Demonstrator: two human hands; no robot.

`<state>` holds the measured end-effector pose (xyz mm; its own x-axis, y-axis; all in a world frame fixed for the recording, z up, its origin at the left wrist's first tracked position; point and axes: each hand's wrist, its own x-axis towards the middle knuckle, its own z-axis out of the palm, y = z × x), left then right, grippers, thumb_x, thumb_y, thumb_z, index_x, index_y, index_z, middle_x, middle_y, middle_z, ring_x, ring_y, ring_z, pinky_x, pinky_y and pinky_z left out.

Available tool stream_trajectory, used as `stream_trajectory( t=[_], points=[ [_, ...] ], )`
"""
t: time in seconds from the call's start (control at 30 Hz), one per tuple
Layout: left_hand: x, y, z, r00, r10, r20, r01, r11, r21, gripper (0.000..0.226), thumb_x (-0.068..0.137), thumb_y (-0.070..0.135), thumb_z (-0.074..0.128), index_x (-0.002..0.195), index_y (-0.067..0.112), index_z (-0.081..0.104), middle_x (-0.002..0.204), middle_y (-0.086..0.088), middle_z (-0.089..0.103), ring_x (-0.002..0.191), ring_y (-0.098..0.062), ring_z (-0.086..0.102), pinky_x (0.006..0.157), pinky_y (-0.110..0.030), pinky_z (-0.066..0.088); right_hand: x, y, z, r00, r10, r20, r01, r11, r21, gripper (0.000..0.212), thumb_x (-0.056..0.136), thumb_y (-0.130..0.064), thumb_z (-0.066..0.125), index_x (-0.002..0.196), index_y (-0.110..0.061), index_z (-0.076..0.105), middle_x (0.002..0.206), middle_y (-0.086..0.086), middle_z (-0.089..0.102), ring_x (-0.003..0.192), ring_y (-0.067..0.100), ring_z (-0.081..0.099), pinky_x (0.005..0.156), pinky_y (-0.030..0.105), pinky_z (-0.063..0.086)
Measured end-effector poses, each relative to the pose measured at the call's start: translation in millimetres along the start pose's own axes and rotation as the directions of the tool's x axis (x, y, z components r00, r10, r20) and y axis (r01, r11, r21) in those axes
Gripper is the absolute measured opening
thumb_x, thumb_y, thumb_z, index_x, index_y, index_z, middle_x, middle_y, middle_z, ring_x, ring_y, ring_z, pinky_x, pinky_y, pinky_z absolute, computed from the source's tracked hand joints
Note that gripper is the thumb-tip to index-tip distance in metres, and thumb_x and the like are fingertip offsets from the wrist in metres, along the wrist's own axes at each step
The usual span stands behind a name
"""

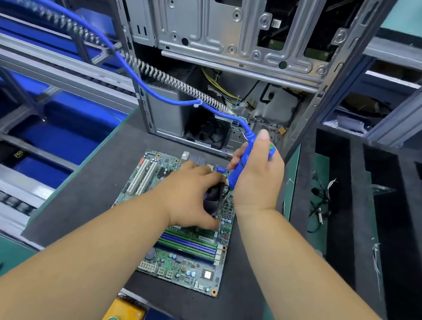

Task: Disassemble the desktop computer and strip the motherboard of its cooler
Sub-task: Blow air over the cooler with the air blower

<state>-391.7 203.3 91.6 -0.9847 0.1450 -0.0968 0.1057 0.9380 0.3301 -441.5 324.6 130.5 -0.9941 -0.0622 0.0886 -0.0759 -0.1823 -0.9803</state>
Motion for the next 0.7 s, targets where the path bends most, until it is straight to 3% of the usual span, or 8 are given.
stream_trajectory(
  t=[0.1,0.23,0.43,0.57,0.7],
  points=[
    [0.3,-0.3,0.3,1.0,-0.004,-0.005,0.004,1.0,-0.019,0.067,0.053,0.063,0.072,0.109,0.035,0.049,0.094,0.01,0.049,0.09,-0.022,0.039,0.092,-0.037,0.04,-3.0,-1.8,1.2,1.0,0.011,-0.014,-0.011,1.0,0.004,0.043,0.08,-0.06,0.043,0.059,-0.023,0.045,0.056,0.001,0.048,0.052,0.019,0.046,0.053,0.03,0.037],
    [-0.7,0.2,-0.6,0.999,-0.035,0.019,0.035,0.999,-0.016,0.083,0.052,0.066,0.069,0.126,0.034,0.049,0.098,0.01,0.05,0.091,-0.021,0.036,0.089,-0.037,0.044,-2.5,-1.1,-4.5,0.99,0.008,0.141,-0.014,0.999,0.04,0.052,0.08,-0.056,0.045,0.063,-0.007,0.049,0.053,0.009,0.047,0.048,0.018,0.042,0.045,0.022,0.036],
    [0.4,3.7,-1.9,0.998,-0.054,0.027,0.054,0.999,-0.006,0.083,0.052,0.065,0.069,0.127,0.034,0.048,0.096,0.012,0.047,0.091,-0.021,0.035,0.088,-0.038,0.046,9.1,-1.1,-9.6,0.97,0.097,0.222,-0.132,0.98,0.147,0.045,0.072,-0.059,0.048,0.05,-0.019,0.051,0.049,0.004,0.045,0.044,0.02,0.038,0.047,0.026,0.033],
    [3.9,3.9,-3.5,0.998,-0.051,0.034,0.052,0.998,-0.021,0.07,0.052,0.061,0.072,0.114,0.034,0.051,0.082,0.014,0.039,0.087,-0.021,0.036,0.086,-0.039,0.046,10.5,-0.1,-9.7,0.958,0.081,0.275,-0.117,0.986,0.12,0.046,0.074,-0.057,0.047,0.048,-0.02,0.051,0.046,0.004,0.045,0.043,0.019,0.037,0.046,0.027,0.03],
    [5.6,5.4,-5.6,0.997,-0.049,0.057,0.051,0.998,-0.04,0.059,0.052,0.061,0.07,0.101,0.041,0.044,0.081,0.016,0.038,0.088,-0.021,0.036,0.085,-0.039,0.047,9.2,0.3,-8.6,0.955,0.069,0.288,-0.099,0.991,0.092,0.044,0.074,-0.055,0.047,0.048,-0.019,0.05,0.046,0.003,0.044,0.043,0.02,0.036,0.047,0.028,0.031]
  ],
)
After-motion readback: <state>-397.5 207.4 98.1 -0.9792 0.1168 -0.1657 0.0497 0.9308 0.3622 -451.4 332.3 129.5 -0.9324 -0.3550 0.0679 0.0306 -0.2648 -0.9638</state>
